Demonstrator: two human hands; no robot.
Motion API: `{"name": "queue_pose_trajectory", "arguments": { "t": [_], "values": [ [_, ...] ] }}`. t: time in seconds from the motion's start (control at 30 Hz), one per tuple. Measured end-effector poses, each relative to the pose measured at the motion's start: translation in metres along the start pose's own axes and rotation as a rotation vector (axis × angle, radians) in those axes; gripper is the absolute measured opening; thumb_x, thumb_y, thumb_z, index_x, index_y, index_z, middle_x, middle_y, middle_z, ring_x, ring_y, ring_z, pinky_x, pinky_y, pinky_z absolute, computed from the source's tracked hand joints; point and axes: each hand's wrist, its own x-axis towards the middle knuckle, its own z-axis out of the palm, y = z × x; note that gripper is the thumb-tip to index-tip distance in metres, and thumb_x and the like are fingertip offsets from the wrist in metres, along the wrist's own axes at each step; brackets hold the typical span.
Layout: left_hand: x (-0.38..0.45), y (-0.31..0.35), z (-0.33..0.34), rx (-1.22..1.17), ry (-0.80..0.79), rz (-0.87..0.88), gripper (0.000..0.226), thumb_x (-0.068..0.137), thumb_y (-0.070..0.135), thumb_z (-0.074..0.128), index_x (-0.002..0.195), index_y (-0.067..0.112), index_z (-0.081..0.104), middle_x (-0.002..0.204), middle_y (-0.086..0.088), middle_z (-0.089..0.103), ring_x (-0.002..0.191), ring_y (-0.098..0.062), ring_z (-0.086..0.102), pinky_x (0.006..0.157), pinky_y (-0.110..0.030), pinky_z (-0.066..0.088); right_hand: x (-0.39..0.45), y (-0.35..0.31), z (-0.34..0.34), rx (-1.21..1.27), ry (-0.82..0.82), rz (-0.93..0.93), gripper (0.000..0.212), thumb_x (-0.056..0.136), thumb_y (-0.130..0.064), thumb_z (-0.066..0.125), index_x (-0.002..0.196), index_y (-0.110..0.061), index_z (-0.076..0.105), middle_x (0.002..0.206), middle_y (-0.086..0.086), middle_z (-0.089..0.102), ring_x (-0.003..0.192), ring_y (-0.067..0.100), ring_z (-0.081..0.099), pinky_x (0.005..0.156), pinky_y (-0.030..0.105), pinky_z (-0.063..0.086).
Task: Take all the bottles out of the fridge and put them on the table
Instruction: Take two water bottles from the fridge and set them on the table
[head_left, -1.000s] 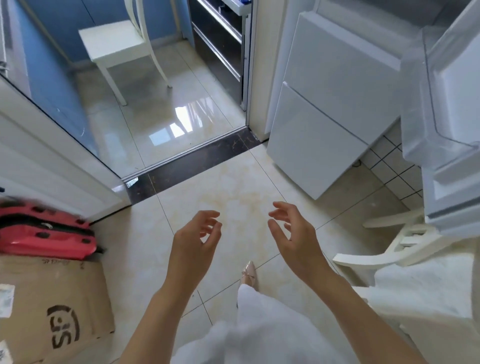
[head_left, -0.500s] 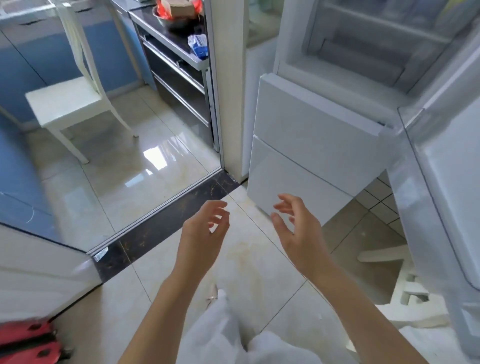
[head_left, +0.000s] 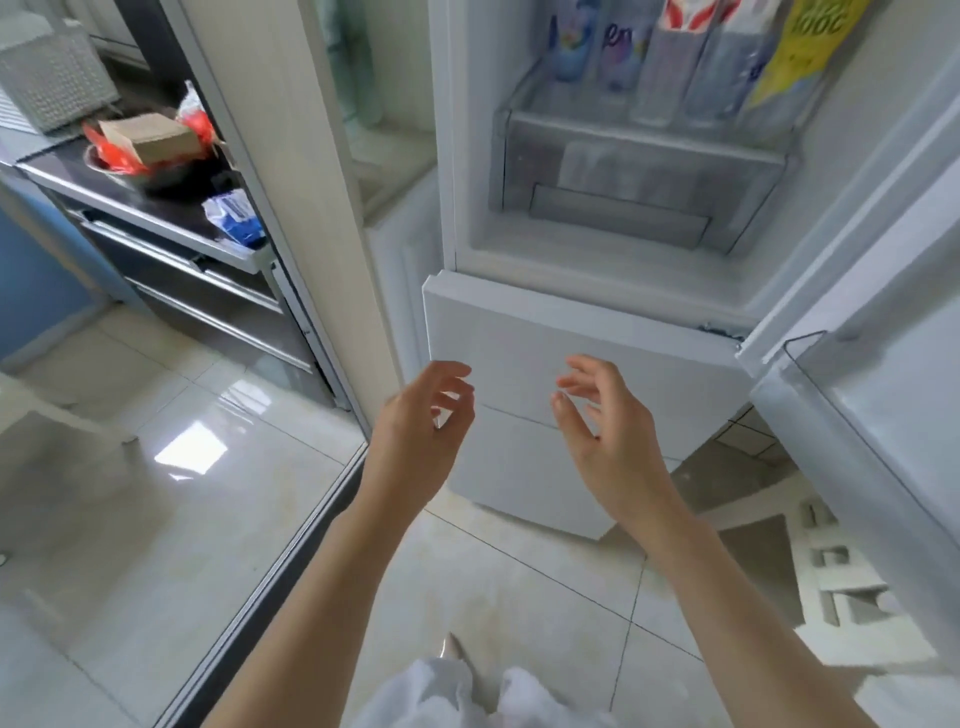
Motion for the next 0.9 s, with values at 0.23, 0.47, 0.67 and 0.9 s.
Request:
{"name": "queue_pose_trajectory", "arguments": {
  "t": [0.23,0.47,0.67,0.9],
  "values": [
    [0.122,0.019,0.011,-0.038,-0.095,0.132,0.023,0.091,0.014,0.059,0.112,0.023,0.061,0.099,0.015,0.067,0.09,-0.006,0.065,0.088,-0.036,0.054,0.087,-0.01,-0.015,-0.035,0.218,0.017,0.037,0.096,-0.032,0.052,0.13,-0.022,0.046,0.117,-0.007,0.06,0.113,0.007,0.054,0.1,0.031,0.045],
    [0.222,0.044,0.043,-0.101,-0.083,0.21,0.022,0.09,0.013,0.059,0.109,0.024,0.061,0.094,0.016,0.066,0.085,-0.005,0.064,0.084,-0.033,0.054,0.18,-0.009,-0.038,-0.042,0.411,-0.024,0.036,0.095,-0.025,0.056,0.128,-0.014,0.049,0.111,-0.004,0.062,0.11,0.012,0.058,0.096,0.042,0.048],
    [0.308,0.075,0.08,-0.168,-0.039,0.291,0.027,0.084,0.007,0.059,0.108,0.018,0.062,0.093,0.009,0.068,0.082,-0.01,0.065,0.077,-0.02,0.052,0.278,0.0,-0.072,-0.112,0.579,-0.057,0.042,0.091,-0.031,0.056,0.127,-0.01,0.05,0.112,0.003,0.063,0.106,0.02,0.061,0.091,0.038,0.049],
    [0.398,0.113,0.138,-0.304,-0.092,0.254,0.036,0.085,0.01,0.064,0.118,0.022,0.056,0.108,0.01,0.062,0.095,-0.012,0.061,0.086,-0.032,0.053,0.369,0.017,-0.128,-0.151,0.74,0.007,0.051,0.093,-0.026,0.058,0.136,-0.007,0.041,0.134,0.011,0.048,0.122,0.022,0.049,0.101,0.035,0.043]
  ]
}}
